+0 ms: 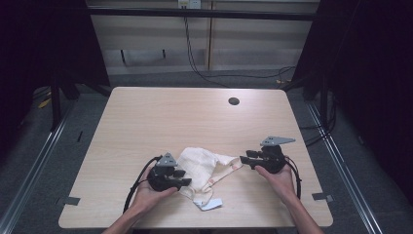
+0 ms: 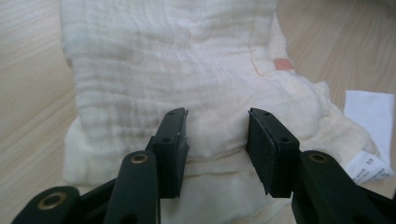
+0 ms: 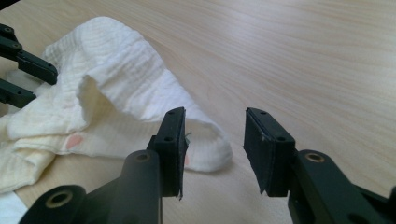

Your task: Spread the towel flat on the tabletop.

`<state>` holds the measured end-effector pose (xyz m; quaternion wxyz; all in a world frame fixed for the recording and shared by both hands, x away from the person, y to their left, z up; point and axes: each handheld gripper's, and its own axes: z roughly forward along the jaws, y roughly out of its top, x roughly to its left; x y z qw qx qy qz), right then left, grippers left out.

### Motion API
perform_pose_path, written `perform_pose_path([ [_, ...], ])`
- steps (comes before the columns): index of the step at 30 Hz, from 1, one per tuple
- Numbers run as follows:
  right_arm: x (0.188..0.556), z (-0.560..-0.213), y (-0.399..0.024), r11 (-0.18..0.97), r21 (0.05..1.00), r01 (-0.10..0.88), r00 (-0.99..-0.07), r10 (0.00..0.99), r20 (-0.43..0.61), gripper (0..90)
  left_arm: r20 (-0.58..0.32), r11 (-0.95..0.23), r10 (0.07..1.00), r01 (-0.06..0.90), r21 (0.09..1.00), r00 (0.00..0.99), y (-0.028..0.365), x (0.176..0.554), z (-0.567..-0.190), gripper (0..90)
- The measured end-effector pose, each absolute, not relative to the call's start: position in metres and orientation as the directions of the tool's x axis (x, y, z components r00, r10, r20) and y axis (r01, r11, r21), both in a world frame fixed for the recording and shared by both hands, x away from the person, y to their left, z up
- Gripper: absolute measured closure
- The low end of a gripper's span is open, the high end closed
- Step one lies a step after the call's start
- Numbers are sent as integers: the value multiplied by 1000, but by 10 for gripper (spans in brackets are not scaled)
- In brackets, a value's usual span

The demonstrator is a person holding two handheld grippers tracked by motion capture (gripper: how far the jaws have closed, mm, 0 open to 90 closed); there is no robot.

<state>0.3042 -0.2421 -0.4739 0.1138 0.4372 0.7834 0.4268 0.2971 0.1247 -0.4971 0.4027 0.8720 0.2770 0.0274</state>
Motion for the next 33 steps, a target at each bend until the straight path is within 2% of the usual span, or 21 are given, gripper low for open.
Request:
perform_pose_path([
  [5, 305, -483, -239, 268, 756, 597, -593, 782, 191, 581, -135, -544, 516, 445, 712, 846, 129, 300, -496, 573],
  [12, 308, -497, -239, 323, 745, 584, -624, 765, 157, 577, -174, -493, 521, 460, 739, 836, 141, 300, -489, 557],
  [19, 318, -503, -238, 306, 757, 577, -640, 746, 185, 617, -193, -481, 492, 449, 753, 849, 132, 295, -482, 569],
  [23, 323, -506, -232, 319, 764, 561, -665, 723, 186, 684, -194, -491, 471, 439, 752, 860, 129, 293, -482, 563],
  [26, 325, -508, -228, 341, 745, 573, -663, 727, 177, 692, -201, -478, 475, 443, 758, 857, 130, 292, -481, 551],
  [29, 325, -509, -230, 316, 739, 595, -650, 730, 211, 718, -202, -469, 468, 435, 768, 861, 131, 292, -479, 535],
  [33, 324, -510, -229, 320, 732, 601, -658, 718, 227, 843, -206, -473, 434, 416, 777, 877, 122, 291, -482, 553],
])
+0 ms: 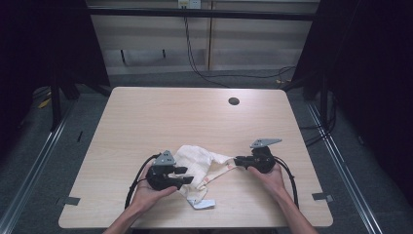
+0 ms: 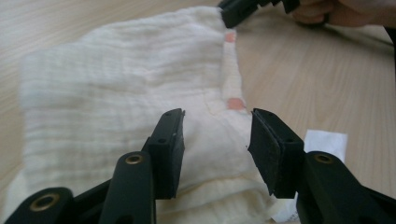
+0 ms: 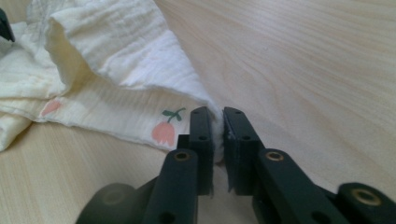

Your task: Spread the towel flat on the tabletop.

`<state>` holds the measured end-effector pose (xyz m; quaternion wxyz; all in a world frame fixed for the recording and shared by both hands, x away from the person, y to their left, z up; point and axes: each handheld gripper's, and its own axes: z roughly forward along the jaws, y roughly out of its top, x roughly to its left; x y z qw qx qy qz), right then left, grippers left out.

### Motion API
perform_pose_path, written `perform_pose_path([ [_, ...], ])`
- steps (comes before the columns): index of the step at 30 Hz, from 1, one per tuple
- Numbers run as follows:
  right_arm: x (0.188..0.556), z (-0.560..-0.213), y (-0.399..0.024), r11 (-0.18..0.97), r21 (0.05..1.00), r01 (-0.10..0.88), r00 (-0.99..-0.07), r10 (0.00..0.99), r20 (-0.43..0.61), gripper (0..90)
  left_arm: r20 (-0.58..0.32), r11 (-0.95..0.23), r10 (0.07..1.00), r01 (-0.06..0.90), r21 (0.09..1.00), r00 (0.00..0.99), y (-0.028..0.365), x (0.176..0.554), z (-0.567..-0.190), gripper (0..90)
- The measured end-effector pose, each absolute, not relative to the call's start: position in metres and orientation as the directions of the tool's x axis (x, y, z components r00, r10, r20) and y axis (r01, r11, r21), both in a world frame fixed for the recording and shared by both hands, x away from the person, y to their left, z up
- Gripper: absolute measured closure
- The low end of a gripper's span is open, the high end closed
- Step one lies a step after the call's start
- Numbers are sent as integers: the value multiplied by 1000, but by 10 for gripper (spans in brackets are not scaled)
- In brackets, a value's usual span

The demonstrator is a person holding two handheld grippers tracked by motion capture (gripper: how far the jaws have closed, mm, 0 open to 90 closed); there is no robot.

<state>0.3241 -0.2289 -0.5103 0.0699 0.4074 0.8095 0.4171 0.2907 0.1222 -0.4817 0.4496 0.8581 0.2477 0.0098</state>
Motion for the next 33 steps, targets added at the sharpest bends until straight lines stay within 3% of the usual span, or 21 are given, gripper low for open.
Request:
perform_pose_path([
  [5, 319, -503, -227, 305, 746, 592, -655, 722, 224, 875, -205, -517, 364, 380, 767, 909, 116, 287, -483, 648],
  [12, 318, -502, -227, 303, 748, 590, -652, 726, 220, 869, -177, -546, 331, 341, 766, 927, 109, 283, -481, 638],
  [15, 318, -502, -227, 306, 750, 586, -648, 733, 208, 852, -166, -567, 336, 340, 750, 927, 111, 285, -487, 694],
  [33, 317, -504, -226, 320, 748, 581, -659, 725, 201, 861, -105, -640, 326, 301, 707, 939, 98, 280, -498, 656],
])
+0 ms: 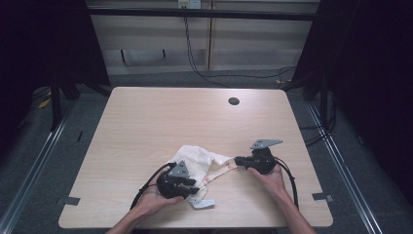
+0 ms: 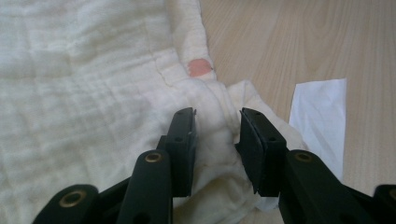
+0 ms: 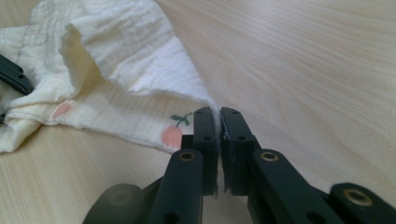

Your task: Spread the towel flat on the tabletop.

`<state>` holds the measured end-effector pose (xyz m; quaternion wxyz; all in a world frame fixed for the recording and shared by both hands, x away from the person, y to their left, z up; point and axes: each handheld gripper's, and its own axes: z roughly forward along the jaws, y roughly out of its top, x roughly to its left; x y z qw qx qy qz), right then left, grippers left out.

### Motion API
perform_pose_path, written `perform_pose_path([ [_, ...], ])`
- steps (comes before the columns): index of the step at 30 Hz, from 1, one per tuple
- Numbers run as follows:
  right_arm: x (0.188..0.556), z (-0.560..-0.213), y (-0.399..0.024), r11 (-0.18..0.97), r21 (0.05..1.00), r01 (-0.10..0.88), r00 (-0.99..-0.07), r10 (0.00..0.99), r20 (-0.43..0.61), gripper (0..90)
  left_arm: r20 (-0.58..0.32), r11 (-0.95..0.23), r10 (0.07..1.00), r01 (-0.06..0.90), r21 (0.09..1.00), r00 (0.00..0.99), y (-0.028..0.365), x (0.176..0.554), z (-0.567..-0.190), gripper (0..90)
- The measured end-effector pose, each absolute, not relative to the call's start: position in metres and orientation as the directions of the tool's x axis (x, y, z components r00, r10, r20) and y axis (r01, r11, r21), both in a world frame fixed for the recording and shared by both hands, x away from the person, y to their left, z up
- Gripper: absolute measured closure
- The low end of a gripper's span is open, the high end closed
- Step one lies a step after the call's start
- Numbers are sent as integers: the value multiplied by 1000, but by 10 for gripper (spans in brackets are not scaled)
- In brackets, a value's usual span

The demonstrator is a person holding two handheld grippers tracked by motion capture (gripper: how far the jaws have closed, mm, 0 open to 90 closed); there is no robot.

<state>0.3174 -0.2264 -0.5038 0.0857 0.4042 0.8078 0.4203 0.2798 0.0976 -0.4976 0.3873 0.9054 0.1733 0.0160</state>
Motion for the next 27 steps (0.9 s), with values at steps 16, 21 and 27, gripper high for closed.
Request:
perform_pose_path([
  [16, 312, -502, -224, 355, 744, 566, -682, 709, 180, 865, -145, -605, 379, 363, 708, 914, 101, 281, -494, 817],
  [21, 311, -500, -226, 344, 752, 562, -680, 710, 184, 864, -177, -579, 382, 384, 719, 907, 105, 285, -490, 819],
  [27, 310, -496, -229, 324, 763, 559, -677, 709, 195, 864, -226, -513, 403, 423, 747, 887, 117, 292, -483, 818],
])
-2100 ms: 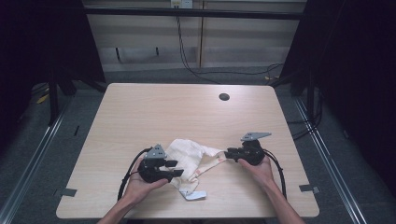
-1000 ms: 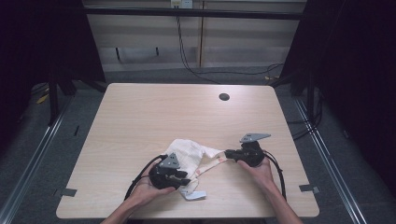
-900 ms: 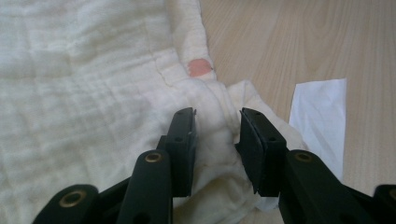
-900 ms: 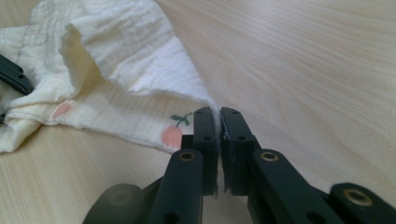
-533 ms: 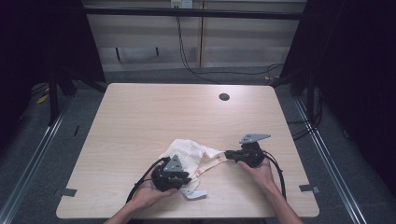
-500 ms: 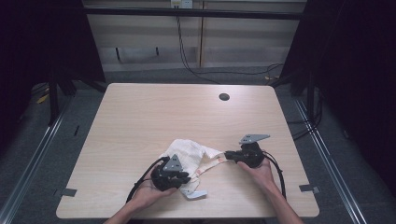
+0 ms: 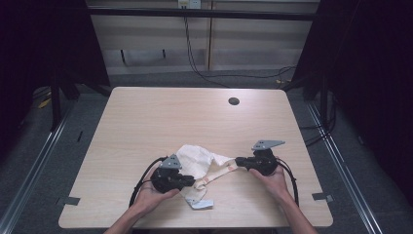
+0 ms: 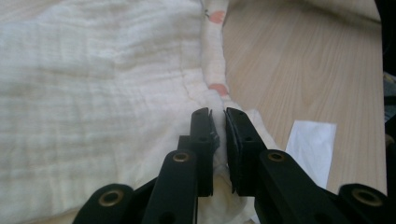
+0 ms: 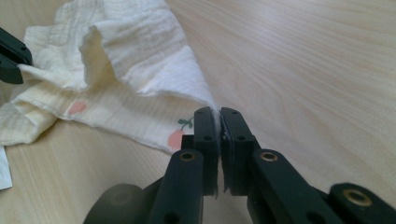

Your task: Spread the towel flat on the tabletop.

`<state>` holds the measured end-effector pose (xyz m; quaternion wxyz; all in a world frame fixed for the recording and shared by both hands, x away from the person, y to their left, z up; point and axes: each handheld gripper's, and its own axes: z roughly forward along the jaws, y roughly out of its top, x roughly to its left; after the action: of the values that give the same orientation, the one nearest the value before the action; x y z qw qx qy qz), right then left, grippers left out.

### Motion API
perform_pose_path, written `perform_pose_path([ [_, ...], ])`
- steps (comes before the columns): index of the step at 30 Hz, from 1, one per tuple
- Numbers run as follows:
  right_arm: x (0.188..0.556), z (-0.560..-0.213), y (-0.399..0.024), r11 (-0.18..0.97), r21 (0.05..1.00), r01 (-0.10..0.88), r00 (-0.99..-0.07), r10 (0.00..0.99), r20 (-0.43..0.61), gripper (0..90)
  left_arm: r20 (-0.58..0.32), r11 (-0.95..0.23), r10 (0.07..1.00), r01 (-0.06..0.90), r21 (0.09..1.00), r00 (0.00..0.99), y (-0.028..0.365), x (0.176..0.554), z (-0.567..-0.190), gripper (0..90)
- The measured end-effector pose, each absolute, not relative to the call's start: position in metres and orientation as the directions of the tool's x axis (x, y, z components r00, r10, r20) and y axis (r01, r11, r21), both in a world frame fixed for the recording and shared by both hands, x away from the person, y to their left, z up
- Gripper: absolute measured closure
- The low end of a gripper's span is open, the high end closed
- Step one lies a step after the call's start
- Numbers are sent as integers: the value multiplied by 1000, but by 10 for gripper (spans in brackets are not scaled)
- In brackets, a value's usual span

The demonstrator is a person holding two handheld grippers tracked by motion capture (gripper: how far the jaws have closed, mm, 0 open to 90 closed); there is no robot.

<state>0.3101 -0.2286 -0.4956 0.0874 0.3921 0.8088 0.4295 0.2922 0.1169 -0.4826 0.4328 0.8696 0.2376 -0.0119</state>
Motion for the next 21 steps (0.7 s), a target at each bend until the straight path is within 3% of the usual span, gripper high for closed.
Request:
perform_pose_path([
  [11, 309, -478, -227, 301, 789, 536, -695, 687, 210, 865, -291, -377, 428, 461, 803, 856, 142, 300, -460, 812],
  [21, 307, -454, -227, 288, 808, 514, -720, 657, 224, 877, -250, -382, 462, 446, 809, 851, 161, 303, -447, 841],
])
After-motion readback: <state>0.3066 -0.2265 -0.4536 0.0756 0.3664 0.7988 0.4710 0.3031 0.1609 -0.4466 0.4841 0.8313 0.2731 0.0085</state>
